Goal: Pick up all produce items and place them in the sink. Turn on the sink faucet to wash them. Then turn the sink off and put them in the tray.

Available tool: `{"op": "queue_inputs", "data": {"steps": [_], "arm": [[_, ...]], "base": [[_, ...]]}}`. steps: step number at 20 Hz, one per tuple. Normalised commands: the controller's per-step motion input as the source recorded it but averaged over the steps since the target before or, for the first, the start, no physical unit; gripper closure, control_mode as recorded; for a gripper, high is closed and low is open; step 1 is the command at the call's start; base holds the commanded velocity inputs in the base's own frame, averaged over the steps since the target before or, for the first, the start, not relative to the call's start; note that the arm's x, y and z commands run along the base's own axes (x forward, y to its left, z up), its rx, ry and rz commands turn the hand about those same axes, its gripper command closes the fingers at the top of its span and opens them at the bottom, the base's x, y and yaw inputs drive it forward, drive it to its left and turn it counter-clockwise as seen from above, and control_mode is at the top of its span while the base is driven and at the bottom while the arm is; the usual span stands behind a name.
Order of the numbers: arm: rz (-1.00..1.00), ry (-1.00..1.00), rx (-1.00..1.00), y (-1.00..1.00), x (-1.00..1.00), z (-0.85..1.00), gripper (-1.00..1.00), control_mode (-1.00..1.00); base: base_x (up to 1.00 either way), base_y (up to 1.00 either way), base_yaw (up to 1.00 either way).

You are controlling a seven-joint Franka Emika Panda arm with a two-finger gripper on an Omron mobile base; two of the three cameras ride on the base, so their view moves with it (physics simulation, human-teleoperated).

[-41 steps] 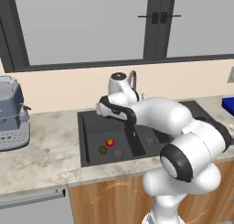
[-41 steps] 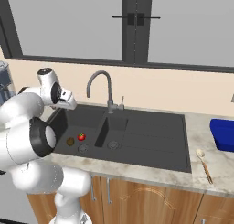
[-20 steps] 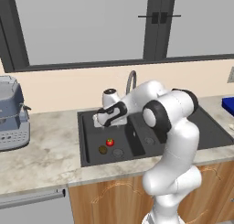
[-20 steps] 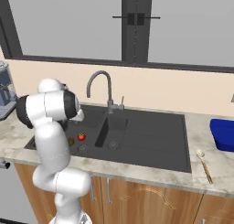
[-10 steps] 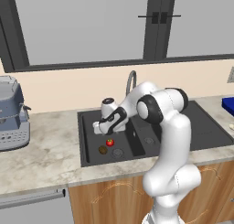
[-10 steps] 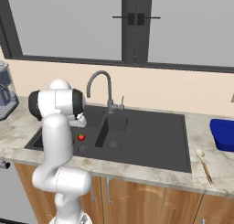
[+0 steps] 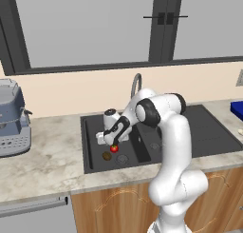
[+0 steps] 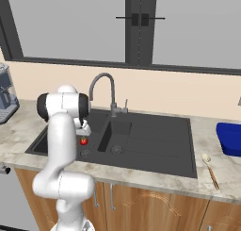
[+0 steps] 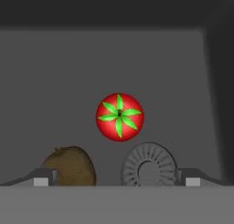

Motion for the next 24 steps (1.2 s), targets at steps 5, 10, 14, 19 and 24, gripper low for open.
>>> {"op": "queue_inputs", "data": {"steps": [5,10,14,19,24], "arm": [[0.00,0.00,0.00,0.00,0.13,-0.33,-1.00,-1.00],[0.00,0.00,0.00,0.00,0.17,-0.25,-1.00,-1.00],[0.00,0.00,0.00,0.00,0.27,-0.14,-1.00,-1.00],[0.00,0.00,0.00,0.00,0.36,-0.12,-1.00,-1.00],[0.00,0.00,-0.01,0.00,0.02,-0.38,-1.00,-1.00]], "base": [[0.00,0.00,0.00],[0.00,0.00,0.00],[0.00,0.00,0.00],[0.00,0.00,0.00],[0.00,0.00,0.00]]}}
